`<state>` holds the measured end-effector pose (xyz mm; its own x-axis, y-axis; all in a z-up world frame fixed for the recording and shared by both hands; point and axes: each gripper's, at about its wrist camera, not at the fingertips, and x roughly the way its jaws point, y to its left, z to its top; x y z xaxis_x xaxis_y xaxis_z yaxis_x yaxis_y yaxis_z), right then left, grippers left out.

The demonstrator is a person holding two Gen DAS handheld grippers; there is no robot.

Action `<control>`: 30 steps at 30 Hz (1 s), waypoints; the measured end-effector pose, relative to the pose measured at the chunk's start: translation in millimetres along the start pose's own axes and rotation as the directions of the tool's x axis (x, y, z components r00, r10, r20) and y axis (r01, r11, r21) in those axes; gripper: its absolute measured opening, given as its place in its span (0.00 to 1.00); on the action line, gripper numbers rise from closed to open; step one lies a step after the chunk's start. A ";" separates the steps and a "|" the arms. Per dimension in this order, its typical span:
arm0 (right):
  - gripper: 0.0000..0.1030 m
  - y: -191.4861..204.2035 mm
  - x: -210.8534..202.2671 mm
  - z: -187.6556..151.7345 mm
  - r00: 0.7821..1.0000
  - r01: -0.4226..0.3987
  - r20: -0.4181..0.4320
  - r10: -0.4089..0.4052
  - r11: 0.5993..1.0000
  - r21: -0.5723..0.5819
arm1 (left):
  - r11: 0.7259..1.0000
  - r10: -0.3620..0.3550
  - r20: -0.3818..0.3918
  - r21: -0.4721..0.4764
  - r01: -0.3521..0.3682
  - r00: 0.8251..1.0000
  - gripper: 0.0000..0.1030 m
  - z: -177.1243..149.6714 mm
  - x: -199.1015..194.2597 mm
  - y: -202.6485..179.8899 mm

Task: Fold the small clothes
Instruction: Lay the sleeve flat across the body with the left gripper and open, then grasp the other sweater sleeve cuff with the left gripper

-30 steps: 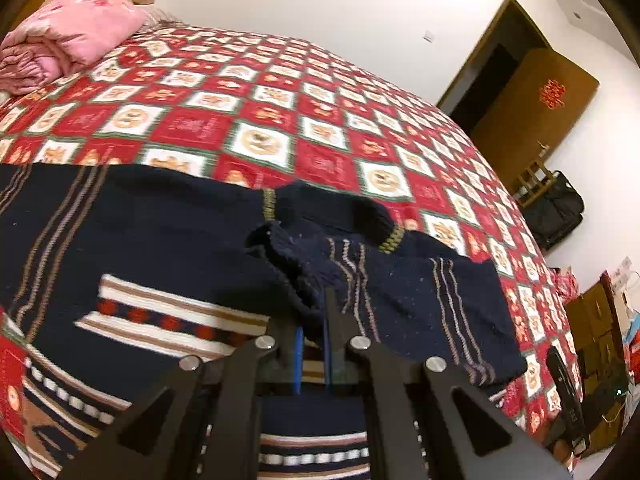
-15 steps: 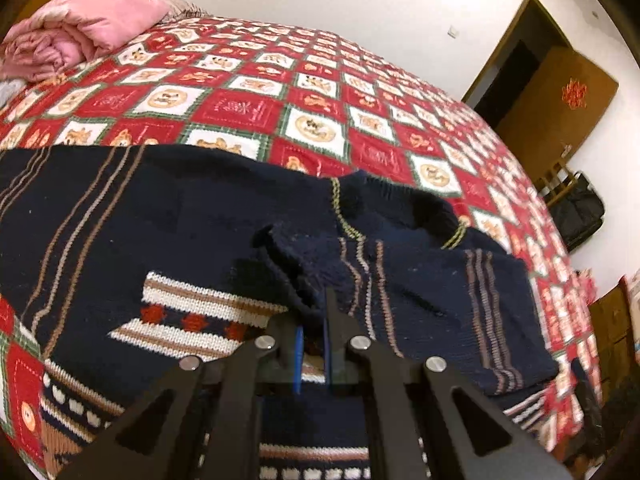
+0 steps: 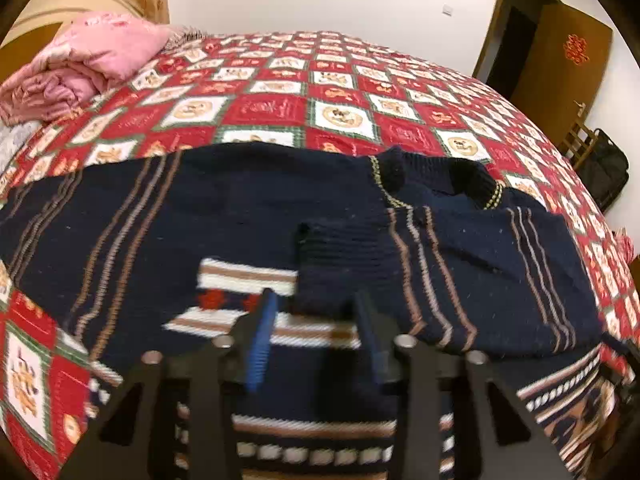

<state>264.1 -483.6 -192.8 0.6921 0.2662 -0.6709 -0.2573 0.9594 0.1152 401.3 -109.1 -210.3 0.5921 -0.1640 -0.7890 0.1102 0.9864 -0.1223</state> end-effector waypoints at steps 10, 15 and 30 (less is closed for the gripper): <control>0.66 16.8 37.4 36.1 0.998 0.059 -0.023 -0.058 0.997 0.050 | 0.996 0.058 0.016 0.065 -0.059 0.998 0.48 0.9 0.9 -6.8; 0.66 17.1 56.1 17.6 0.980 0.137 -0.144 -0.135 0.991 0.006 | 0.987 0.099 0.036 0.126 -0.103 0.994 0.61 -10.1 3.3 -20.2; 0.65 81.2 64.6 71.2 0.972 0.206 -0.106 -0.210 0.977 -0.046 | 0.990 0.062 0.017 0.127 -0.064 0.998 0.68 -20.2 11.5 -17.7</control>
<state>335.9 -381.9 -174.7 0.6554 0.0471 -0.7538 -0.1399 0.9884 -0.0598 390.1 -128.1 -229.4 0.6115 -0.1024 -0.7846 0.1725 0.9850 0.0059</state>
